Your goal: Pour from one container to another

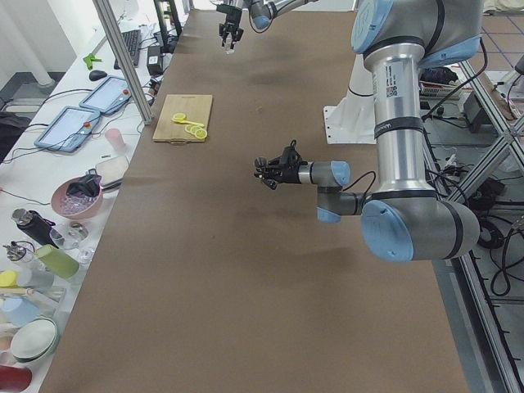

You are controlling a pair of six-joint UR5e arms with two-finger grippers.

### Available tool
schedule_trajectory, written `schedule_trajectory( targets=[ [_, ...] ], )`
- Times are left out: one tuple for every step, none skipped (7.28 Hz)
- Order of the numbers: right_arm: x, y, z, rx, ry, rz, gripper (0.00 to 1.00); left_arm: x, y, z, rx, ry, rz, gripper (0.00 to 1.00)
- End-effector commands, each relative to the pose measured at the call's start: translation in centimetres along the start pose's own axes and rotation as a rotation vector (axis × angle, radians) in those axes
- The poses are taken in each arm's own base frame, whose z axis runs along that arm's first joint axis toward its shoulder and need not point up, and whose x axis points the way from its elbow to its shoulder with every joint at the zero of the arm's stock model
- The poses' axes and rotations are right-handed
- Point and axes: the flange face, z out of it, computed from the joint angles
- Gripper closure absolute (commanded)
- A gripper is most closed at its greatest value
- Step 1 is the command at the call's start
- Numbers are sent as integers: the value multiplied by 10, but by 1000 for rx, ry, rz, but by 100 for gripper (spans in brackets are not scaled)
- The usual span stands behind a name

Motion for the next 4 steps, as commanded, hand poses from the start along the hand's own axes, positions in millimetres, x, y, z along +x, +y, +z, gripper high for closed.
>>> schedule_trajectory(
  targets=[
    [-18, -21, -4, -31, -10, 22, 100, 9, -8, 0, -2, 28, 83, 100],
    [-29, -27, -4, -35, -10, 9, 100, 16, -10, -1, -27, 66, 74, 100],
    [-34, -27, 2, -40, -19, 6, 100, 23, -14, -1, -45, 101, 68, 100],
    [-40, -29, 9, -44, -30, 3, 100, 28, -16, -1, -65, 133, 72, 100]
  ],
)
